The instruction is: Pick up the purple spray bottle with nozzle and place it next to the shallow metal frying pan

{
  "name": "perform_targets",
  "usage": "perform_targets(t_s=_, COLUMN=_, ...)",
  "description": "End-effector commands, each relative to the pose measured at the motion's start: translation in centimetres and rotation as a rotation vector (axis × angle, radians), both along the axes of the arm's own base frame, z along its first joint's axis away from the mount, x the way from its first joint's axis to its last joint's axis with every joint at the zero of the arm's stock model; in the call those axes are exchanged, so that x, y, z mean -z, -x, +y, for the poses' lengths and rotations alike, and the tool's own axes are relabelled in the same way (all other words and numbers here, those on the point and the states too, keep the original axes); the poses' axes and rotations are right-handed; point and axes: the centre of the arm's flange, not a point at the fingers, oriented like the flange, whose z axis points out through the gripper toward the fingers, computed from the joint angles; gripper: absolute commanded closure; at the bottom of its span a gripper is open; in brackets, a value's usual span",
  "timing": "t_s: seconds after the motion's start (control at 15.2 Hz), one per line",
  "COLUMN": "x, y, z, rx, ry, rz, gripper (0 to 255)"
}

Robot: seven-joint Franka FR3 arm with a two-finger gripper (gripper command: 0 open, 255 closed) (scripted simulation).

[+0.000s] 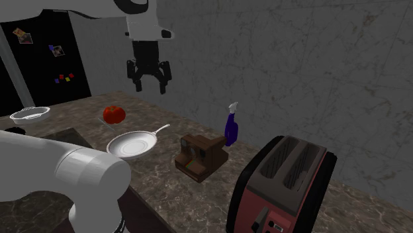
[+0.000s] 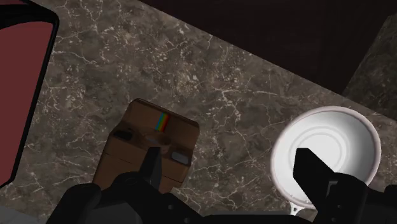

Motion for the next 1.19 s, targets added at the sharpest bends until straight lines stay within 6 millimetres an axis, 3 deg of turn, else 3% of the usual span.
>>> perform_targets(t_s=0.0, x=0.0, y=0.0, z=0.0, rx=0.000, ry=0.000, rz=0.000, gripper=0)
perform_targets(t_s=1.12, x=7.6, y=-18.3, z=-9.4, rx=0.143, ry=0.002, rz=-0.042, gripper=0)
